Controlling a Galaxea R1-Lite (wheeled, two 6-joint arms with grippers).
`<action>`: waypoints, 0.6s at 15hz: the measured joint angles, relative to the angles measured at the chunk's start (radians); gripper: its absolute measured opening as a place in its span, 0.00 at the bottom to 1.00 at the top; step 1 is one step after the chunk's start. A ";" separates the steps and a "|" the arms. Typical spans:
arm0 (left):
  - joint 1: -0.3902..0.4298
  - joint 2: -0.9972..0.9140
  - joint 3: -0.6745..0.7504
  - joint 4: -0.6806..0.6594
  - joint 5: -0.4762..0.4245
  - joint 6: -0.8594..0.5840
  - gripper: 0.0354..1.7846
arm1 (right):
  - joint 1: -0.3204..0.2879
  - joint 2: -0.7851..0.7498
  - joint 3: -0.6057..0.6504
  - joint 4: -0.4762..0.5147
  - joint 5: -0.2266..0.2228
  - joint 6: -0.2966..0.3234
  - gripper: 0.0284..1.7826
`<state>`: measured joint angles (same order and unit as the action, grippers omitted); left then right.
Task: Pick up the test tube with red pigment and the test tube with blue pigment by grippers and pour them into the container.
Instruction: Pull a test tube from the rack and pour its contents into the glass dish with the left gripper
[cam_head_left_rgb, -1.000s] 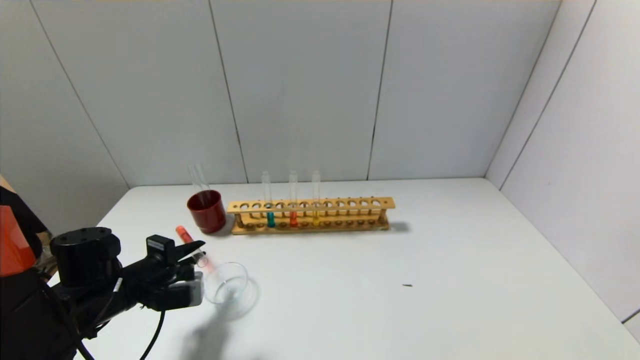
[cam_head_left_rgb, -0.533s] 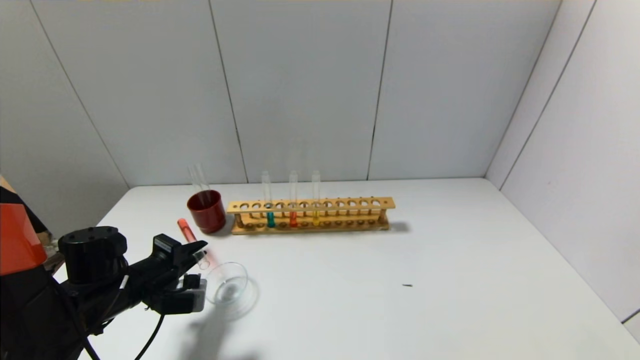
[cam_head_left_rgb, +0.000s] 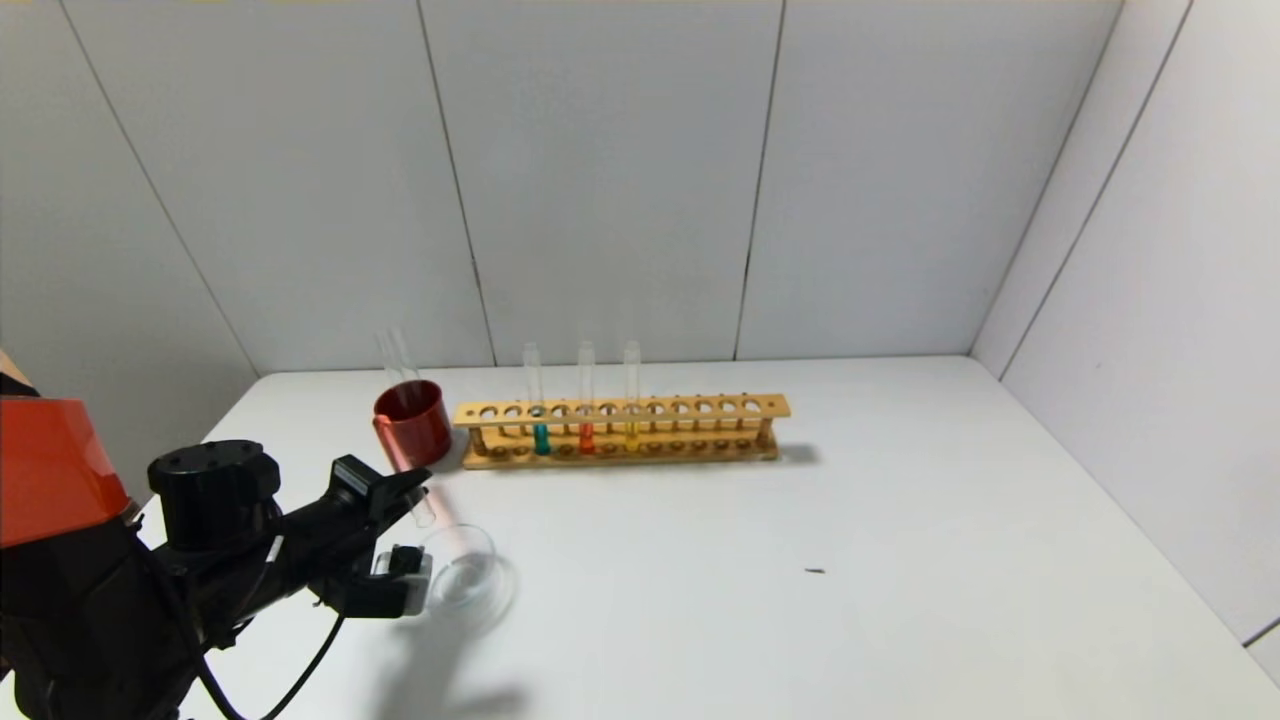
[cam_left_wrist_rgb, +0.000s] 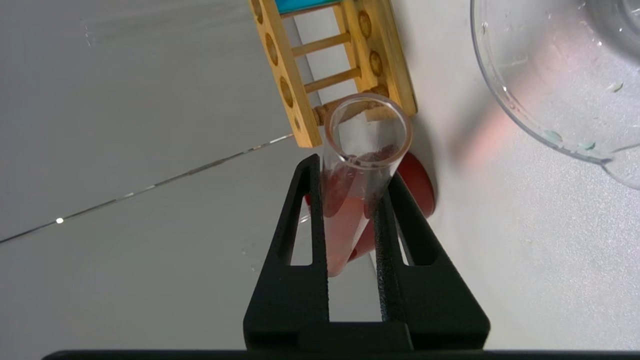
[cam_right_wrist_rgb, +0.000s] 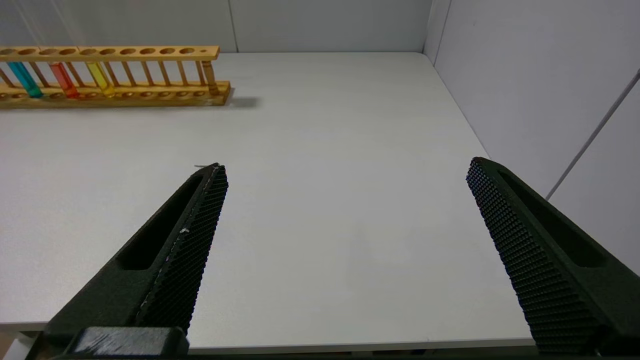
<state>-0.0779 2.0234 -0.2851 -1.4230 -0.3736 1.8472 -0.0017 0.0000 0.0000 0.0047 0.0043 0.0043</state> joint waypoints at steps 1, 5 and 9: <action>-0.001 0.001 -0.001 -0.001 -0.004 0.017 0.16 | 0.000 0.000 0.000 0.000 0.000 0.000 0.98; -0.001 0.002 0.002 -0.003 -0.006 0.067 0.16 | 0.000 0.000 0.000 0.000 0.000 0.000 0.98; -0.001 0.003 -0.002 -0.007 -0.007 0.115 0.16 | 0.000 0.000 0.000 0.000 0.000 0.000 0.98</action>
<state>-0.0791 2.0262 -0.2870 -1.4302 -0.3804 1.9623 -0.0017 0.0000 0.0000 0.0047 0.0043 0.0038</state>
